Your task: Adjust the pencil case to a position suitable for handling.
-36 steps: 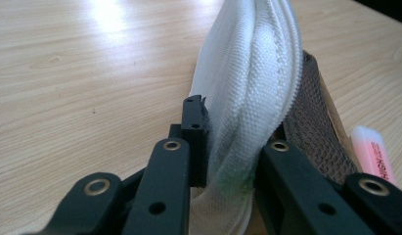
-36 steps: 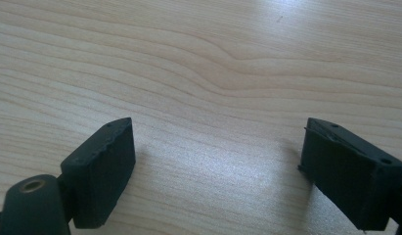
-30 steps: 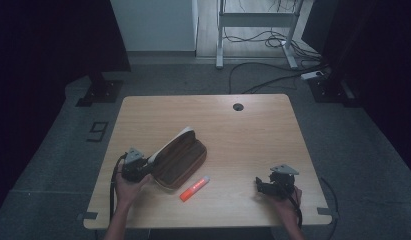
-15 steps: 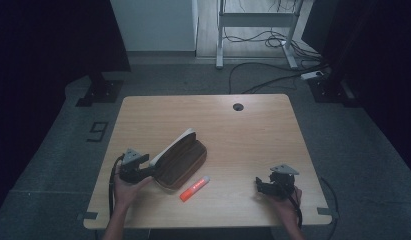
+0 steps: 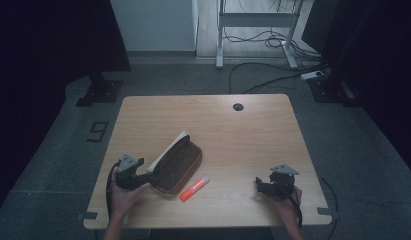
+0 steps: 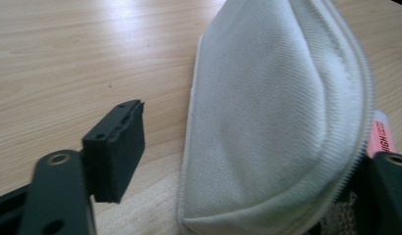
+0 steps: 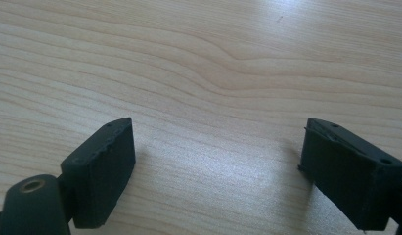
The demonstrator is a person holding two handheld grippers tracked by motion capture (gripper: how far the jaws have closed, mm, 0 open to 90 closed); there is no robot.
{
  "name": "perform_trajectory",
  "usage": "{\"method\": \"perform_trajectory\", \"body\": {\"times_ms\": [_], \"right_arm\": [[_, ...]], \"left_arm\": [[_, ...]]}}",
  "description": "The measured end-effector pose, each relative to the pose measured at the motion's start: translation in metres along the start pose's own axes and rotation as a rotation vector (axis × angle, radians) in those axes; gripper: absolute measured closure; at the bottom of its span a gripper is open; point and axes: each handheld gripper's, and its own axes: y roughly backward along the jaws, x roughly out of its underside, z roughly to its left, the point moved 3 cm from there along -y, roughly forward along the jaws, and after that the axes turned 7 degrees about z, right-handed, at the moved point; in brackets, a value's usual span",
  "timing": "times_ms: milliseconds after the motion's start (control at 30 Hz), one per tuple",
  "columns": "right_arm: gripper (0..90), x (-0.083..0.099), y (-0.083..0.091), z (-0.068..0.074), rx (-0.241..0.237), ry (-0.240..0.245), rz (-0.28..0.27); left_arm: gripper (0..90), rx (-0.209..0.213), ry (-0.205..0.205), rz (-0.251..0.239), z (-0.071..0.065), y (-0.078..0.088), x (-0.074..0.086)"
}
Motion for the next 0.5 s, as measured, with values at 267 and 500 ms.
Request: {"method": "perform_trajectory", "body": {"times_ms": [267, 500], "right_arm": [[12.5, 0.000, 0.000, 0.000, 0.000, 0.000, 0.000], [12.4, 0.000, 0.000, 0.000, 0.000, 0.000, 0.000]], "left_arm": [[13.7, 0.012, -0.018, -0.015, -0.003, 0.003, -0.003], [11.1, 0.026, -0.035, -0.052, -0.006, 0.014, -0.003]]}}
